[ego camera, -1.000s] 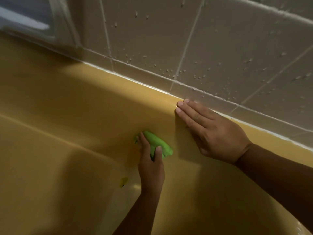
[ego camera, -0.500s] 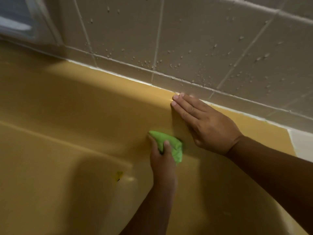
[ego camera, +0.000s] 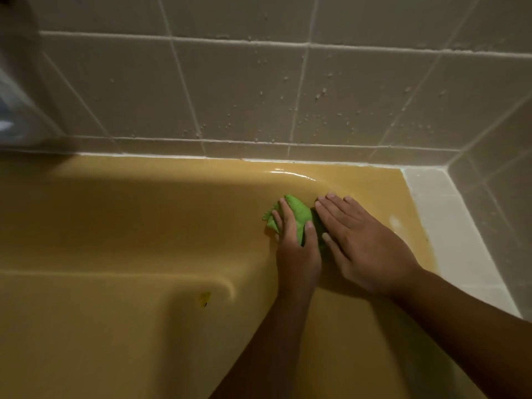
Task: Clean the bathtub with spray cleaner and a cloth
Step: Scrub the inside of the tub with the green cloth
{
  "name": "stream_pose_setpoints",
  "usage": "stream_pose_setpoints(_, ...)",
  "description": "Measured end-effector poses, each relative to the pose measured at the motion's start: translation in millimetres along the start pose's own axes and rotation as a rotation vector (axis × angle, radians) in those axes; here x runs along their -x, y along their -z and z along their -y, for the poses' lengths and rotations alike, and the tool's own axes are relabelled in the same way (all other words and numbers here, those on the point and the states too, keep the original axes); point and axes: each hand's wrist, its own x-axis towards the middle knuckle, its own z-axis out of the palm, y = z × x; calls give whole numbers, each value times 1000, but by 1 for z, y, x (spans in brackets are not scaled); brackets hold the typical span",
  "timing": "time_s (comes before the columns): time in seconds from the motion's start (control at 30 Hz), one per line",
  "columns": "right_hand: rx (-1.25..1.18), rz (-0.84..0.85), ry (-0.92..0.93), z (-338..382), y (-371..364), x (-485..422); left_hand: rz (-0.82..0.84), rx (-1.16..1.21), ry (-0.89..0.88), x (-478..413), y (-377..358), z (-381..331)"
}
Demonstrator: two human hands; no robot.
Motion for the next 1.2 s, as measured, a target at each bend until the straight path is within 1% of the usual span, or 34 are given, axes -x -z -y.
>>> stream_pose_setpoints(0.23,-102,-57,-256,9,10,73,252,-197,-198,43,-10,-2)
stream_pose_setpoints(0.4,-119,-67,-323,23,11,109,378,-151,-171,106,2,25)
stream_pose_setpoints(0.5,-119,-77,-342,33,10,124,427,-154,-231,152,10,42)
stream_pose_setpoints(0.53,-115,-77,-338,33,10,127,426,-128,-191,155,10,42)
stream_pose_setpoints(0.57,-112,-75,-332,33,9,128,409,-82,-115,149,7,40)
stream_pose_setpoints(0.6,-109,-73,-330,33,9,128,370,-36,-37,135,2,38)
stream_pose_setpoints(0.67,-109,-70,-333,32,10,128,234,-10,76,91,-12,25)
stream_pose_setpoints(0.73,-104,-68,-328,32,10,128,109,-5,106,55,-24,8)
stream_pose_setpoints(0.77,-100,-64,-324,32,10,129,90,6,88,50,-29,1)
stream_pose_setpoints(0.8,-96,-59,-322,33,10,130,115,6,42,54,-31,-2)
stream_pose_setpoints(0.9,-112,-41,-309,38,11,143,288,1,-124,102,-17,5)
stream_pose_setpoints(0.97,-118,-30,-291,45,14,157,389,9,-150,149,0,28)
stream_pose_setpoints(1.03,-118,-21,-281,51,14,167,439,-43,-120,197,15,50)
stream_pose_setpoints(1.1,-127,-26,-280,54,15,170,420,-72,-63,217,18,55)
stream_pose_setpoints(1.2,-129,-35,-295,57,15,171,308,19,83,176,-4,33)
